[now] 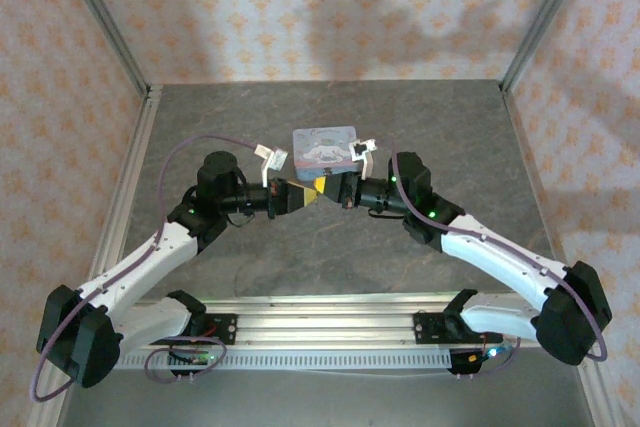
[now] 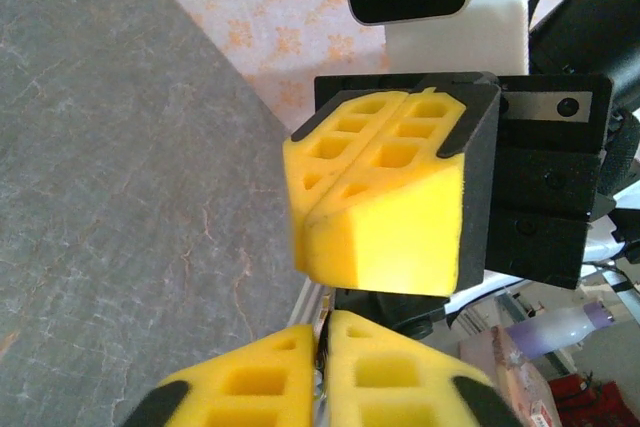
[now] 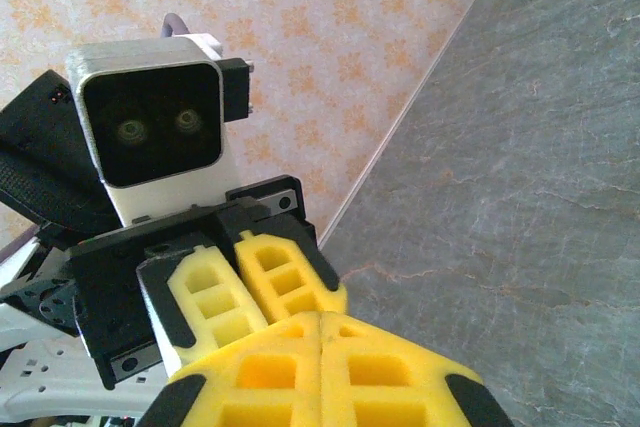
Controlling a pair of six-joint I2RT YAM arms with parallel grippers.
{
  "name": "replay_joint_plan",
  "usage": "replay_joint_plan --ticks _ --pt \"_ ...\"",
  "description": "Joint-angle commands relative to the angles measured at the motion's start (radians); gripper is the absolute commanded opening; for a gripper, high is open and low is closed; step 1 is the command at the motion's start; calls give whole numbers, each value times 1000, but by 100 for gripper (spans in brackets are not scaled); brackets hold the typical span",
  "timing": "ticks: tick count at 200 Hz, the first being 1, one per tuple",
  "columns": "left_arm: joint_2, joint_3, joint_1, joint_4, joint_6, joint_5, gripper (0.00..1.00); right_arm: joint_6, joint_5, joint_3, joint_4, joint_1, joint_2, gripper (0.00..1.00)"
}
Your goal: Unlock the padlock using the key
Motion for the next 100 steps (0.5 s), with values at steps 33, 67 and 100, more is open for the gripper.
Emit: replay_joint_plan --ticks 33,67,100 --pt "-30 -3 8 -8 3 -2 20 9 48 -21 53 -12 -44 0" --pt "-22 5 8 -8 1 11 25 16 43 -24 63 -12 -41 0" --pt "-13 13 8 -1 -6 16 35 23 24 -22 77 -12 -30 0"
